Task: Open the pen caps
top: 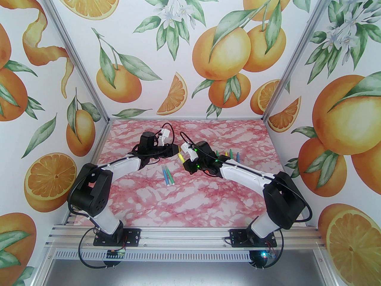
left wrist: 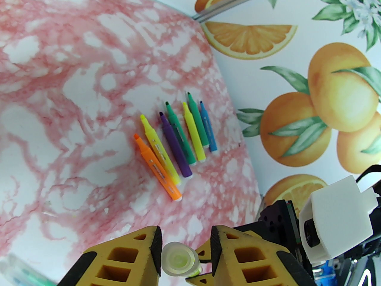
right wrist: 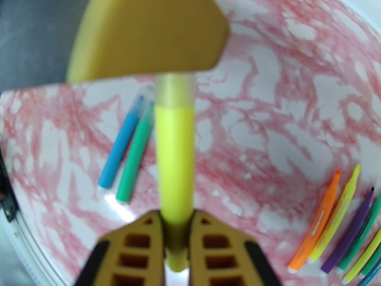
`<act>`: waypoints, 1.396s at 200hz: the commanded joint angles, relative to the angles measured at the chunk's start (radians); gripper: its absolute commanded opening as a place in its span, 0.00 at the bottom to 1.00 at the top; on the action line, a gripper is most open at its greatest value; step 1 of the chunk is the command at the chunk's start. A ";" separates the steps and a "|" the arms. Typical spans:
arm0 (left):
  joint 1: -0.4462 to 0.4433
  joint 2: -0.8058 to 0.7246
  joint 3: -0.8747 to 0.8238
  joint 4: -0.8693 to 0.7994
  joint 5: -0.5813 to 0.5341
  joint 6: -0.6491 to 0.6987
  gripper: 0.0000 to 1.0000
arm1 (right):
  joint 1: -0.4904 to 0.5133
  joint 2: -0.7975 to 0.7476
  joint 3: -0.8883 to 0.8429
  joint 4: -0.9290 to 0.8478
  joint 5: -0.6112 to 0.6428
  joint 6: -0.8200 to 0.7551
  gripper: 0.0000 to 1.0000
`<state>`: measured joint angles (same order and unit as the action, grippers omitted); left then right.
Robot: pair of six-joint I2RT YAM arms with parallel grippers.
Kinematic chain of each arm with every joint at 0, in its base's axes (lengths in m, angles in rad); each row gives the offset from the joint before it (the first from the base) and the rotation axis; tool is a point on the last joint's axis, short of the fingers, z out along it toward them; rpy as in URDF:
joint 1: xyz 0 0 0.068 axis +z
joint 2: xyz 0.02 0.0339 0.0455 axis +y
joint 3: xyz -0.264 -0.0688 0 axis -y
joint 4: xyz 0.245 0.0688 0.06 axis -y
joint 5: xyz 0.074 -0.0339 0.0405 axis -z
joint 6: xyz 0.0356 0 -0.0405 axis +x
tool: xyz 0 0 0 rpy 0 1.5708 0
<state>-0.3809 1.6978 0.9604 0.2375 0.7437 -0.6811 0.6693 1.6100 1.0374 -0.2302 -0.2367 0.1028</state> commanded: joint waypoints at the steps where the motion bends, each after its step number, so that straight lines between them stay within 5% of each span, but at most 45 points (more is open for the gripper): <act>1: -0.007 0.011 0.034 0.043 0.025 -0.005 0.30 | 0.005 -0.026 0.011 0.032 -0.005 -0.014 0.00; 58: -0.007 0.014 0.040 0.052 0.032 -0.011 0.16 | 0.006 -0.017 0.009 0.040 -0.006 -0.013 0.00; 109: -0.007 0.014 0.032 0.084 0.053 -0.033 0.05 | 0.005 -0.032 -0.022 0.081 -0.007 -0.010 0.25; 159: -0.007 0.006 0.029 0.100 0.073 -0.049 0.04 | 0.005 -0.025 -0.033 0.099 -0.010 -0.008 0.29; 279: -0.003 -0.015 0.024 0.083 0.045 -0.046 0.00 | 0.003 -0.025 -0.057 0.079 -0.040 -0.034 0.00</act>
<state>-0.3828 1.7031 0.9665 0.2935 0.7929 -0.7261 0.6689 1.6096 1.0073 -0.1432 -0.2371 0.1013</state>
